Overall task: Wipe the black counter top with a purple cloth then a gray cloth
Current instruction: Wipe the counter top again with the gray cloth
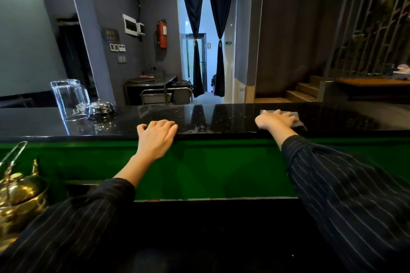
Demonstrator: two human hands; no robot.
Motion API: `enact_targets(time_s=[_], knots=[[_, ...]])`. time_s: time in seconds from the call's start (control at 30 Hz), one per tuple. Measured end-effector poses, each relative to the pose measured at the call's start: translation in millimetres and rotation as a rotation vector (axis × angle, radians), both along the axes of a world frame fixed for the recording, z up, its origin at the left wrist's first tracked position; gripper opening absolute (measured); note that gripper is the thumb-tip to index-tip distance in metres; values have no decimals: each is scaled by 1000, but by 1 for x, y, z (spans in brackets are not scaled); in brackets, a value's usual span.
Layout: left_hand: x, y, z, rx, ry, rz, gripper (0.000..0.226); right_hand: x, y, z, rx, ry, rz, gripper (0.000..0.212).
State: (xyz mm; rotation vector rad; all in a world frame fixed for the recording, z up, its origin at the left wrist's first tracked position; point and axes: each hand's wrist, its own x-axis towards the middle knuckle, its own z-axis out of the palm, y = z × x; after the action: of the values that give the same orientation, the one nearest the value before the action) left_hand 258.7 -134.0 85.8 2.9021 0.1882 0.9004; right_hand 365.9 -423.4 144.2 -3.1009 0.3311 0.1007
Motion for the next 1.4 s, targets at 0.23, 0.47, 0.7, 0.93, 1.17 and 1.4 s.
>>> enact_targets(time_s=[0.23, 0.47, 0.7, 0.93, 1.17, 1.4], knots=[[-2, 9, 12, 2, 240, -34, 76, -24, 143, -8, 26, -75, 424, 56], [-12, 19, 21, -34, 275, -98, 84, -50, 179, -6, 127, -44, 650, 54], [-43, 61, -19, 6, 29, 37, 68, -20, 109, -9, 125, -42, 448, 53], [-33, 65, -30, 3, 18, 106, 69, -11, 130, -6, 48, -41, 287, 56], [-37, 69, -25, 72, 125, 89, 77, -24, 213, -8, 31, -51, 457, 55], [-45, 84, -8, 118, 247, 18, 88, -64, 277, -9, 50, -24, 872, 52]])
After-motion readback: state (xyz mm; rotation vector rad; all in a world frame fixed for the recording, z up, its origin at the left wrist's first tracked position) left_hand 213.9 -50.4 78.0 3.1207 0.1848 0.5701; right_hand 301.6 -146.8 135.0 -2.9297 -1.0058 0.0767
